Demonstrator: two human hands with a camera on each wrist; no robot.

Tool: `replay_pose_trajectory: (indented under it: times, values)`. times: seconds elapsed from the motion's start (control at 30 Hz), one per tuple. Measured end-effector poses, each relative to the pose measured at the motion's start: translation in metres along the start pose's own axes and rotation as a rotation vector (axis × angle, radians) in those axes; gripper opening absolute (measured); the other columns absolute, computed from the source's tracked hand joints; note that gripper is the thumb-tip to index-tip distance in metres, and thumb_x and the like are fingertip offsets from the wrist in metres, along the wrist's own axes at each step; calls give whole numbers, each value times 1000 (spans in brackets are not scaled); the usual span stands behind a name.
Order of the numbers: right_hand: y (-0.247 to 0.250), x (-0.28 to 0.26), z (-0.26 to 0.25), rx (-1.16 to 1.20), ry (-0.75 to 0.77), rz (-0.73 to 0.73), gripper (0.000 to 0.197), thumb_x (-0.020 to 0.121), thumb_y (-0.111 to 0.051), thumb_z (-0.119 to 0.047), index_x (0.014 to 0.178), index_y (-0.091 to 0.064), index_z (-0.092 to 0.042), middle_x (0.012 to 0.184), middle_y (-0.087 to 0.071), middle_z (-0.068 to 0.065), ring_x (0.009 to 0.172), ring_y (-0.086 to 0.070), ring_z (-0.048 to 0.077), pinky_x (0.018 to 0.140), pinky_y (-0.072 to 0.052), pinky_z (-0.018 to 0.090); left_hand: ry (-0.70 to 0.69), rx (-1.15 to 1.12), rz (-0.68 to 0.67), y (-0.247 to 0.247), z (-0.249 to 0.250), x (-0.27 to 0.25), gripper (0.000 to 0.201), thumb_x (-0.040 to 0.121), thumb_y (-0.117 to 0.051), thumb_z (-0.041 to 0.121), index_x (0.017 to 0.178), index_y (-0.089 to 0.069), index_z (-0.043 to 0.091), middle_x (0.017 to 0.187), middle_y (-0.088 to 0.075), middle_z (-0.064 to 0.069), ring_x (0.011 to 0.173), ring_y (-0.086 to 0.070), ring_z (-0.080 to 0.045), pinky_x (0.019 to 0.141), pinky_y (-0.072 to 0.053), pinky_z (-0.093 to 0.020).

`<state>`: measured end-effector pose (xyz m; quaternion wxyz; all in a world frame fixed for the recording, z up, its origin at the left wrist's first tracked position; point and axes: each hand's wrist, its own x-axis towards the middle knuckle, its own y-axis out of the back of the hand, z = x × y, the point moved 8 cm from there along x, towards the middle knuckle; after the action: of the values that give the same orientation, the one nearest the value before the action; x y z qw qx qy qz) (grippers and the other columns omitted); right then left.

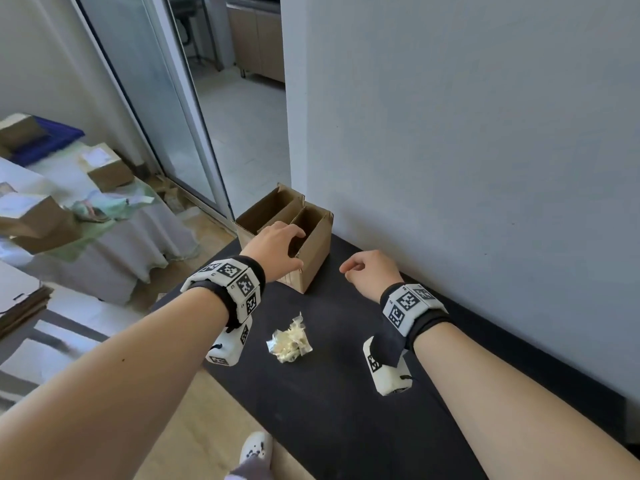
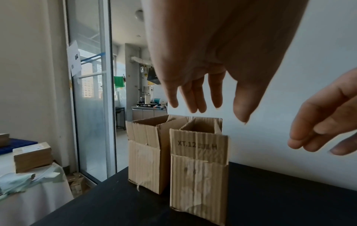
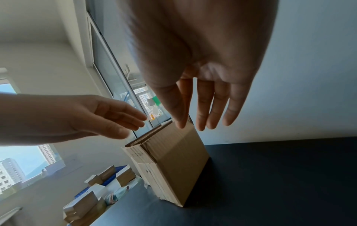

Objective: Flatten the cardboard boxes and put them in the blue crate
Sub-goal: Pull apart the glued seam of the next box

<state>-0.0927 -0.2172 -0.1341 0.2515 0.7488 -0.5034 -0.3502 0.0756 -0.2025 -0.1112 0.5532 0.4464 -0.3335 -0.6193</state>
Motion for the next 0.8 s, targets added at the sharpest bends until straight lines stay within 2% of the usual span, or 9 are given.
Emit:
replay_pose_trajectory:
  times: [0.1,0.2,0.3,0.4,0.5,0.6,0.7,0.8]
  values:
    - [-7,10,1,2,-52,3,22,93,-52,-13,102,-70,-20,93,-63,-3,89,-58,14,83,-47,25,-61,29,-51,-7,-5,22,56,83,-69,25,134,-45,23,131,-48,-1,113,-51,-17,88,-44,-24]
    - [-7,19,2,7,-108,30,22,93,-51,-15,101,-70,-22,106,-68,-1,100,-61,17,88,-49,28,-150,44,-152,-16,-2,39,47,83,-68,23,126,-52,22,112,-57,4,99,-55,-12,83,-49,-23]
    - [-3,25,2,-5,-149,49,22,94,-51,-16,103,-70,-21,110,-68,-1,104,-61,17,85,-44,24,-230,13,-256,-21,4,50,44,84,-68,26,125,-52,22,100,-59,6,92,-57,-11,81,-50,-21]
    - [0,27,4,-9,-181,84,21,93,-52,-17,99,-71,-23,107,-69,-2,103,-61,16,83,-43,22,-315,55,-292,-23,13,55,33,91,-59,29,123,-56,22,104,-61,4,92,-57,-10,80,-47,-20]
    - [2,23,8,-2,-207,103,20,92,-54,-17,99,-72,-22,106,-70,-2,102,-61,15,86,-44,23,-367,102,-321,-29,22,57,25,96,-51,27,115,-65,18,118,-62,1,106,-58,-14,93,-45,-26]
    - [8,15,14,7,-229,133,20,91,-54,-17,98,-72,-22,106,-70,-2,103,-61,15,88,-45,25,-378,88,-337,-33,32,57,24,96,-51,25,111,-68,17,118,-63,1,109,-58,-17,98,-46,-31]
    - [19,5,26,17,-266,160,20,91,-53,-16,98,-71,-21,107,-70,-1,104,-61,16,89,-46,26,-395,-7,-312,-32,51,56,23,95,-53,27,105,-72,19,109,-67,1,103,-60,-16,94,-49,-32]
    - [35,-4,41,30,-308,198,21,91,-53,-14,98,-72,-19,104,-69,0,104,-61,18,87,-46,26,-400,-115,-260,-26,73,57,25,94,-51,29,102,-73,19,103,-68,2,96,-59,-14,82,-48,-27]
